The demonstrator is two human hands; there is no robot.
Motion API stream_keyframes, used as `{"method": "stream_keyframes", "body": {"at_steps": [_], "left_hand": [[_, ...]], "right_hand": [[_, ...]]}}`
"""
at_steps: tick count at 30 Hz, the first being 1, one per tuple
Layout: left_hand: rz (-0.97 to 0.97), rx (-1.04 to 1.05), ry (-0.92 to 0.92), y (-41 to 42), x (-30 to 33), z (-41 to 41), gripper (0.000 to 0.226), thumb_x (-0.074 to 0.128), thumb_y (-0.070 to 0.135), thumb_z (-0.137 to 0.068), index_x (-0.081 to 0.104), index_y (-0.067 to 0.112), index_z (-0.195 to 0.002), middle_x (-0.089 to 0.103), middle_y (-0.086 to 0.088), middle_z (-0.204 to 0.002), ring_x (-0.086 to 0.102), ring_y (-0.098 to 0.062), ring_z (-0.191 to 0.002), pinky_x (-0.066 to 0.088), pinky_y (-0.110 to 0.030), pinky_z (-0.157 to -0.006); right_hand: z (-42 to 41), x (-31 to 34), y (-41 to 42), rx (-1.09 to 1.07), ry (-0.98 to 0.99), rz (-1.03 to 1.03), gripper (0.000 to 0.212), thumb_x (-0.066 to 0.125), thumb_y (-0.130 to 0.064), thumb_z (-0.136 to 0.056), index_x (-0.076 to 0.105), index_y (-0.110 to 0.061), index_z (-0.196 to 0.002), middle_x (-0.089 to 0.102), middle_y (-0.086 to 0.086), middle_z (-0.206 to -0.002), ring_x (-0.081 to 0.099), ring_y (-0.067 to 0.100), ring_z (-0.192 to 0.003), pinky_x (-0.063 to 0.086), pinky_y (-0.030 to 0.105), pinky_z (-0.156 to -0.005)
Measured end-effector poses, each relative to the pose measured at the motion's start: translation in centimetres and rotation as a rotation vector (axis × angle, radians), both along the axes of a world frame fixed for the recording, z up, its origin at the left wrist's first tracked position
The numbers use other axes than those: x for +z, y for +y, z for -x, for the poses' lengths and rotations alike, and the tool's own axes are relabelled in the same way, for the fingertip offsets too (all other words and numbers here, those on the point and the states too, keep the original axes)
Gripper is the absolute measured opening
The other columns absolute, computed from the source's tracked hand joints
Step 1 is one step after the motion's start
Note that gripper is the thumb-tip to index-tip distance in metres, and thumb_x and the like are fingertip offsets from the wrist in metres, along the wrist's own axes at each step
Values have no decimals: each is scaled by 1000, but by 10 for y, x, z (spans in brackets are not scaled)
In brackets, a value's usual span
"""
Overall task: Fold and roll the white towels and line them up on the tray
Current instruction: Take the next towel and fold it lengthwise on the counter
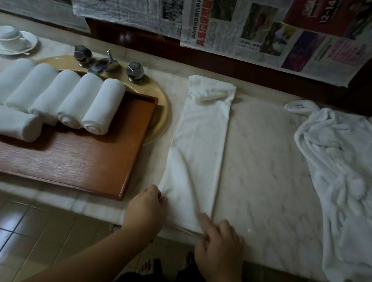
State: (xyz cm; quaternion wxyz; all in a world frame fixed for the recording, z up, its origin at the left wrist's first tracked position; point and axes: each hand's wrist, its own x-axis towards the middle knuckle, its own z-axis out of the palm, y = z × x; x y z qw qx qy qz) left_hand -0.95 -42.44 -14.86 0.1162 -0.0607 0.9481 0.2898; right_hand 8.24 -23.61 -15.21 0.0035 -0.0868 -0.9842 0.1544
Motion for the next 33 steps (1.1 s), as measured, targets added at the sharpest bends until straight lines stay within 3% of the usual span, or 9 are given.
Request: {"method": "stream_keyframes", "body": {"at_steps": [2, 5, 7, 9, 11, 16, 23, 30, 33], "left_hand": [[5, 13, -4, -6, -4, -1, 21, 52, 41, -105, 57, 22, -98, 64, 6, -85, 63, -15, -75, 59, -38, -68], [27, 27, 7, -9, -5, -3, 22, 50, 43, -105, 53, 24, -96, 62, 8, -80, 62, -13, -70, 59, -37, -63], [41, 45, 16, -5, -4, -5, 22, 47, 42, -106, 51, 23, -94, 60, 6, -82, 60, -14, -70, 55, -36, -61], [39, 83, 35, 2, -3, -7, 26, 45, 42, -105, 47, 21, -90, 57, 3, -83, 58, -20, -74, 51, -38, -63], [28, 118, 65, 11, -4, -9, 28, 46, 44, -103, 44, 21, -88, 54, 2, -85, 55, -24, -78, 47, -40, -67], [57, 208, 103, 24, -15, -16, 22, 43, 39, -107, 46, 21, -94, 53, 1, -91, 49, -23, -84, 45, -44, -72], [121, 328, 283, 35, -37, -30, 29, 40, 38, -109, 58, 17, -100, 58, -1, -93, 50, -23, -84, 48, -43, -74], [99, 458, 301, 40, -33, -28, 15, 60, 29, -105, 62, 16, -100, 62, -1, -94, 54, -22, -88, 48, -38, -79], [82, 523, 293, 39, -30, -24, 12, 64, 28, -102, 61, 17, -101, 58, 0, -93, 52, -20, -86, 46, -36, -77]], "right_hand": [[19, 7, 6, -13, 24, 19, 52, 49, -42, -82, 72, -27, -126, 52, -2, -93, 58, 27, -84, 44, 39, -69], [61, 21, 10, 76, 21, 100, 51, 55, -36, -90, 64, -23, -138, 54, 1, -113, 57, 26, -104, 53, 45, -86], [94, 31, 13, 191, -95, 146, 57, 57, -30, -95, 50, -27, -152, 50, 1, -139, 49, 24, -129, 48, 45, -104], [131, 37, 16, 286, -241, 128, 62, 52, -29, -101, 33, -33, -160, 32, -1, -162, 29, 21, -149, 35, 44, -119], [166, 39, 19, 340, -363, 100, 63, 45, -28, -105, 22, -37, -163, 15, -2, -171, 12, 20, -158, 23, 42, -126], [249, 30, 25, 440, -387, -26, 62, 36, -34, -109, 10, -37, -165, 3, 1, -174, 3, 27, -160, 12, 43, -128], [316, -6, 51, 403, -427, -272, 65, 7, -64, -104, -16, -43, -161, -24, 1, -171, -18, 33, -157, -3, 63, -124], [318, -10, 62, 420, -388, -283, 68, 3, -70, -100, -19, -45, -158, -24, -1, -170, -19, 31, -157, -5, 72, -119], [322, -6, 57, 416, -335, -298, 71, 15, -65, -102, -9, -37, -163, -17, 5, -172, -16, 35, -157, -8, 71, -119]]}}
